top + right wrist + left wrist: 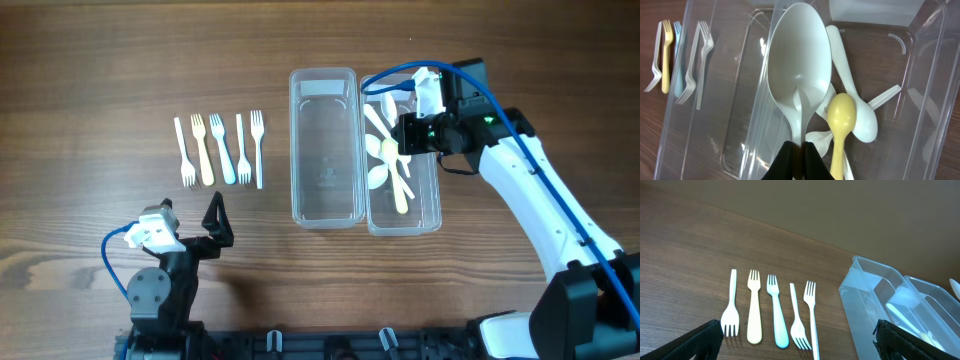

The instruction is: Pack container

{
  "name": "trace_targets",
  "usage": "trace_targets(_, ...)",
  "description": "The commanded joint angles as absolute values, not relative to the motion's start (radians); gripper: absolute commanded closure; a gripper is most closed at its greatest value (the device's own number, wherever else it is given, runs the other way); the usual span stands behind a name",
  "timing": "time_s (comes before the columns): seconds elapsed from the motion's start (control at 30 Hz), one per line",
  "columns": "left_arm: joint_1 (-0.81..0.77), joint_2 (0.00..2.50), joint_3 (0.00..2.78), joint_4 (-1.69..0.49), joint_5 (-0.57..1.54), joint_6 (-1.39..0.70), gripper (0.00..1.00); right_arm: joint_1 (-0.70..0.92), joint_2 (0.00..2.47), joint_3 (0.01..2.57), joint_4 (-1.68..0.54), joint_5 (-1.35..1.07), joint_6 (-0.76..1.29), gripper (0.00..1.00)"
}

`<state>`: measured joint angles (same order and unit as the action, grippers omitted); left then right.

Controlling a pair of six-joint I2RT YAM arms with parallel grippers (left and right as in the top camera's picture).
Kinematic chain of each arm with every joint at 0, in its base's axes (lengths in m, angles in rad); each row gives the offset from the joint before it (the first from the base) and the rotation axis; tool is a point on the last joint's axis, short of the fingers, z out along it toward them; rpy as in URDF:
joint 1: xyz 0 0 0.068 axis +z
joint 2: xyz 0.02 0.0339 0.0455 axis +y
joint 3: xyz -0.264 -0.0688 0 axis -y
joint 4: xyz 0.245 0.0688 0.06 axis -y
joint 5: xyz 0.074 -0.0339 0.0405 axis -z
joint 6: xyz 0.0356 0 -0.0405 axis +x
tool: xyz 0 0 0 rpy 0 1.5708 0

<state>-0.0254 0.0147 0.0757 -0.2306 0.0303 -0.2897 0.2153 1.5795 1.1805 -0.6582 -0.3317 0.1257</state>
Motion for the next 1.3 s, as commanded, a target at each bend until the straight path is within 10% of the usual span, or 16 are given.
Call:
trace_targets(0.0, -0.031, 0.007, 0.069, -0.226, 0.025, -0.266, 0.00, 0.219, 1.565, 1.166, -0.659, -0.311, 0.141, 0.60)
trace_targets(0.07, -0.031, 0.007, 0.069, -0.226, 0.025, -0.266, 0.00, 0.219, 1.565, 1.166, -0.659, -0.311, 0.136, 0.41)
trace_targets(0.13, -0.031, 0.007, 0.069, -0.226, 0.025, -0.266, 0.00, 0.219, 1.565, 1.166, -0.656, -0.306, 0.130, 0.01)
trace_targets(1.27, -0.031, 0.007, 0.069, -0.226, 0.025, -0.266, 0.00, -0.157, 1.565, 1.166, -0.531, -0.067, -0.023, 0.00)
